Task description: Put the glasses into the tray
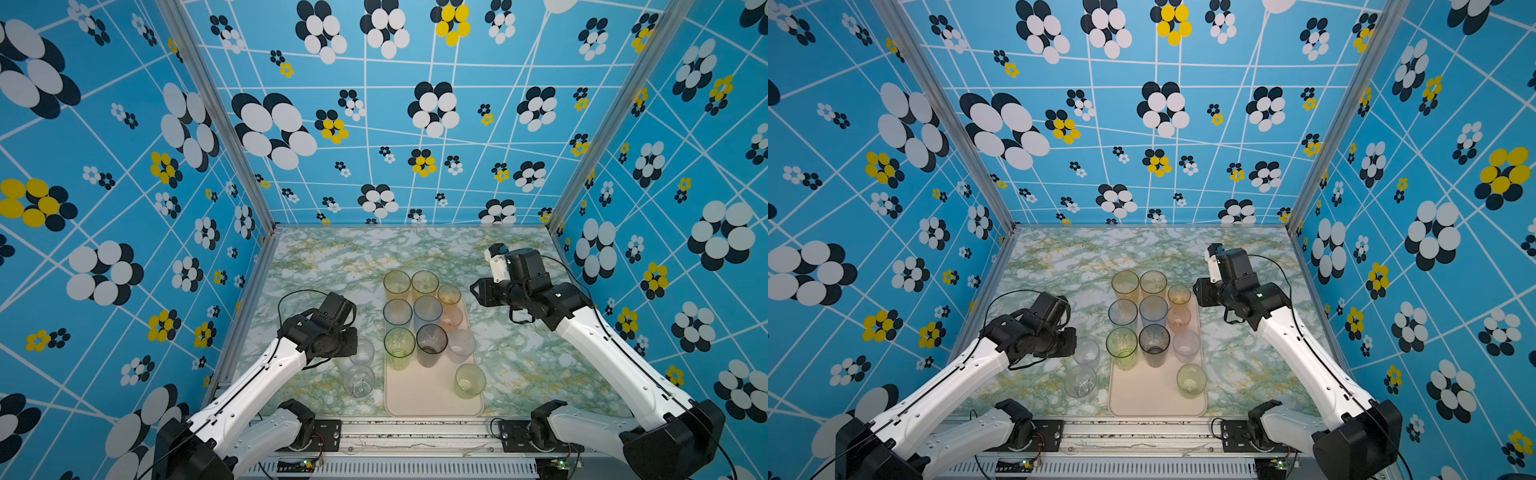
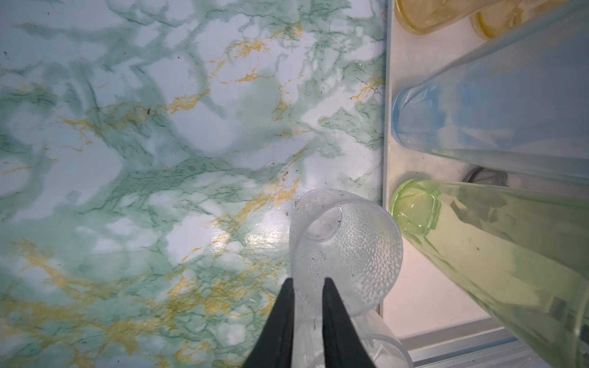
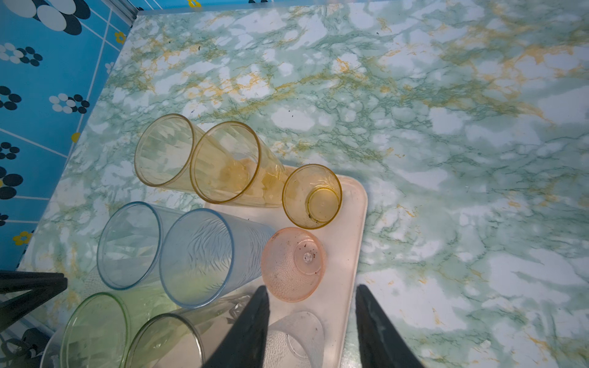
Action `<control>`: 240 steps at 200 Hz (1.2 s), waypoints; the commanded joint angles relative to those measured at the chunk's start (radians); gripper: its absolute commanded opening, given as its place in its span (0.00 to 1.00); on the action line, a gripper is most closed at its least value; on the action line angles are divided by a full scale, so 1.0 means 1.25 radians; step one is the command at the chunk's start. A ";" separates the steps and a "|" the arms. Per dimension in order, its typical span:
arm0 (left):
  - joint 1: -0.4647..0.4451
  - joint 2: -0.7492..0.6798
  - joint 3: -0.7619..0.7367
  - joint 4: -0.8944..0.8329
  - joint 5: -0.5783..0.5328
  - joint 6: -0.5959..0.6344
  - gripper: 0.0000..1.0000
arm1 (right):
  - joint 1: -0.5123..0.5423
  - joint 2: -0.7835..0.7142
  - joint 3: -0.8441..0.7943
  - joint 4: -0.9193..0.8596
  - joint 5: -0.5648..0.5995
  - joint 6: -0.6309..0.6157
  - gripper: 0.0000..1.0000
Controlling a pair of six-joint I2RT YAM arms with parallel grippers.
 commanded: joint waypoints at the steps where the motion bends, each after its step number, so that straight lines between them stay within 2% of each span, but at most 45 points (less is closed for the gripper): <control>1: 0.008 0.011 -0.019 0.019 -0.008 -0.004 0.20 | -0.005 -0.012 -0.016 0.006 -0.008 -0.006 0.46; 143: 0.017 0.067 -0.044 0.062 0.000 0.016 0.19 | -0.007 -0.003 -0.025 0.010 -0.014 -0.005 0.46; 240: 0.018 0.101 -0.051 0.081 0.007 0.028 0.14 | -0.007 0.013 -0.026 0.012 -0.019 -0.006 0.46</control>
